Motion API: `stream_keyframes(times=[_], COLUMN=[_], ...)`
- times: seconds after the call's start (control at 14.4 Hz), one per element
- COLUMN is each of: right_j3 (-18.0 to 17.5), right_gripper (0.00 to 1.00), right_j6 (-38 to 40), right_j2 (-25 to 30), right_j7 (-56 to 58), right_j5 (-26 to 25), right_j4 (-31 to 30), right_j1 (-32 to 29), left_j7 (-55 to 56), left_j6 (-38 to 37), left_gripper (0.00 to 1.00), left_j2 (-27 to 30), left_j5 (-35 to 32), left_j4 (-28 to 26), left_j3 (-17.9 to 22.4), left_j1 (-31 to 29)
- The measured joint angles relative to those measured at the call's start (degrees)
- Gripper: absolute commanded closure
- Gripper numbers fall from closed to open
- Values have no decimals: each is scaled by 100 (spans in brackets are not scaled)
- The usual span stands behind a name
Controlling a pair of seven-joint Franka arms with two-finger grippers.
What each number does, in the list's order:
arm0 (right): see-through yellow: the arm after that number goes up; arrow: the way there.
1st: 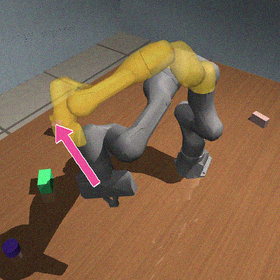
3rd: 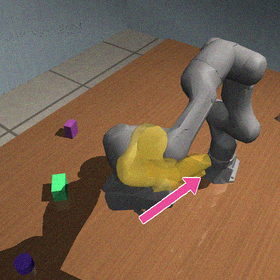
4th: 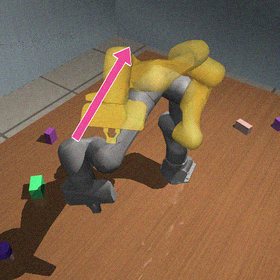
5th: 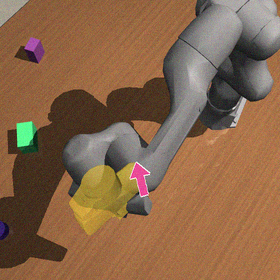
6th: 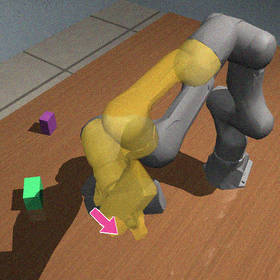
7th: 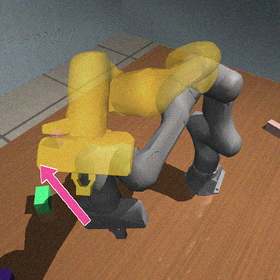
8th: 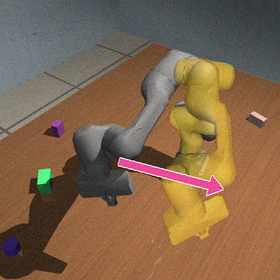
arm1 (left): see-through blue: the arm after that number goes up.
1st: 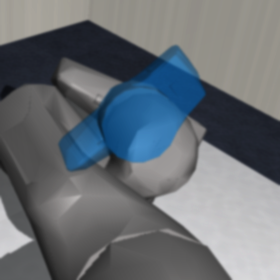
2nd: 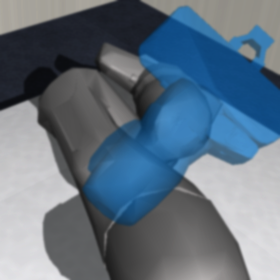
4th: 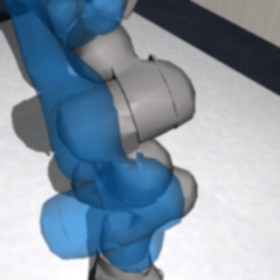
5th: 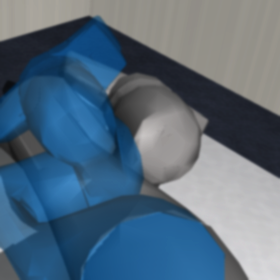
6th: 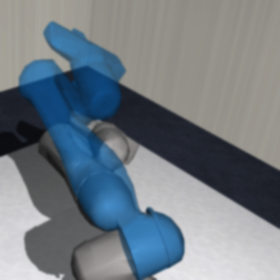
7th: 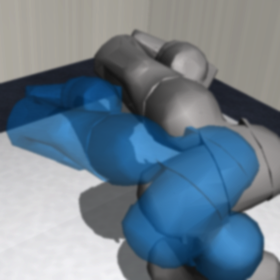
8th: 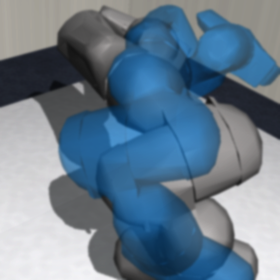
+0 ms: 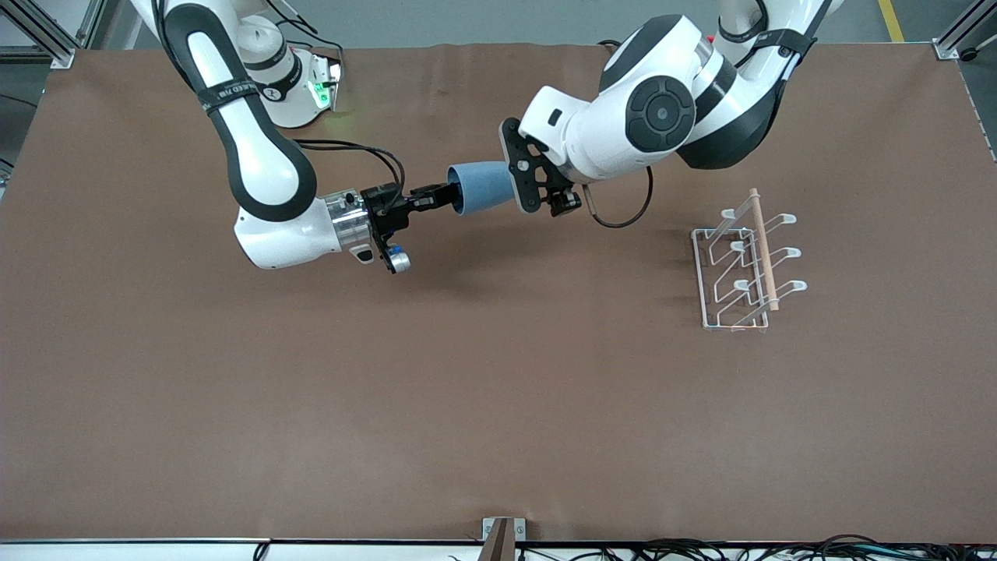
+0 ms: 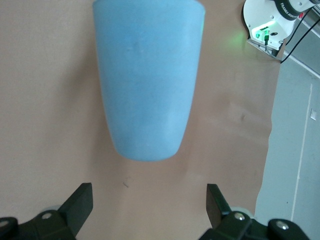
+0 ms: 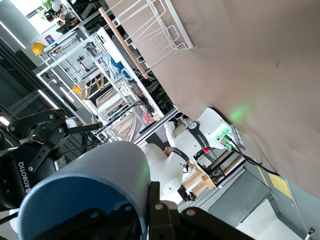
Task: Hang cup on cup holder
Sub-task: 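Grasp the cup with the left gripper while the right gripper holds it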
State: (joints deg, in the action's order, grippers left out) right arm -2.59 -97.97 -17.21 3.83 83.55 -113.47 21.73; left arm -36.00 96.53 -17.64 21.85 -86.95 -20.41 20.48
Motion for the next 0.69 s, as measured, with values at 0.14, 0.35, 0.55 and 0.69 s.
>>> stream_keyframes(times=[0.14,0.35,0.55,0.69], right_j3=[0,0,0,5], right_gripper=[99,99,98,98], right_j6=[0,0,8,13], right_j2=[0,0,0,-1], right_j7=[2,6,6,6], right_j5=[1,2,3,3], right_j4=[0,-1,-4,-9], right_j1=[0,0,0,-1], left_j7=[0,0,0,0], left_j6=[35,406,698,843], left_gripper=[0,0,0,0], left_j2=[-9,-139,-342,-414], left_j5=[127,188,195,319], left_j4=[1,53,199,244], left_j3=[-35,-53,-55,-56], left_j1=[1,47,71,71])
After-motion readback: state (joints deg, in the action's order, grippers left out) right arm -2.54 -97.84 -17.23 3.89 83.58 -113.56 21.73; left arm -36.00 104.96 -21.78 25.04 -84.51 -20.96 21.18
